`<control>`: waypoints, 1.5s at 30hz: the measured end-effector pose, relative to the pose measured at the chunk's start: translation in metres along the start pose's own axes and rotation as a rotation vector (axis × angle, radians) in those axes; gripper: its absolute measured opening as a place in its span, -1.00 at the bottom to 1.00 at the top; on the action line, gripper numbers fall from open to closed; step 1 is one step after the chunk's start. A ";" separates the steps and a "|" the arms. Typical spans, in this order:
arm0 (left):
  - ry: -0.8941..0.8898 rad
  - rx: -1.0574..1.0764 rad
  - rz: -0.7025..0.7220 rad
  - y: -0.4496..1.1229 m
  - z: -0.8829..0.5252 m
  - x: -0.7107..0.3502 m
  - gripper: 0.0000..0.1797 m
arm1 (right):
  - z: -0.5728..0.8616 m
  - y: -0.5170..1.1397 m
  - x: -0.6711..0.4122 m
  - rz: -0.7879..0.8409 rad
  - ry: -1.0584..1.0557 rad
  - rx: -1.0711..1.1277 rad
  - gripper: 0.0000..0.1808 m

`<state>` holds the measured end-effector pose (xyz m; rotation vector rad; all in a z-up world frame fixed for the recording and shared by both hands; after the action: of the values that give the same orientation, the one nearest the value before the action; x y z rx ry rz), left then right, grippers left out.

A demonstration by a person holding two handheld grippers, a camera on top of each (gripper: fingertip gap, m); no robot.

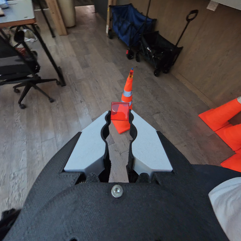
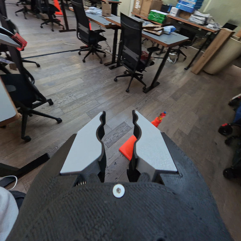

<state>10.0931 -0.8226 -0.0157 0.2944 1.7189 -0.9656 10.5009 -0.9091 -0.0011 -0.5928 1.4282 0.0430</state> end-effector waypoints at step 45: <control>0.108 0.060 -0.343 0.664 0.119 -0.113 -0.72 | 0.489 0.341 0.288 0.110 0.146 -0.651 -0.60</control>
<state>10.6300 -0.4550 -0.2260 0.0911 1.8781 -1.2713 10.8677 -0.5092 -0.3802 -1.0629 1.5859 0.5789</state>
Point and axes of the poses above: each gripper's, where its closed fingertips meet, y out along the fingers, x out of its underside, z = x × y across the jaws, the point moved 7 cm from there along -y, back along the fingers, and after that the axes turned 7 degrees about y, right-handed, at the moved point
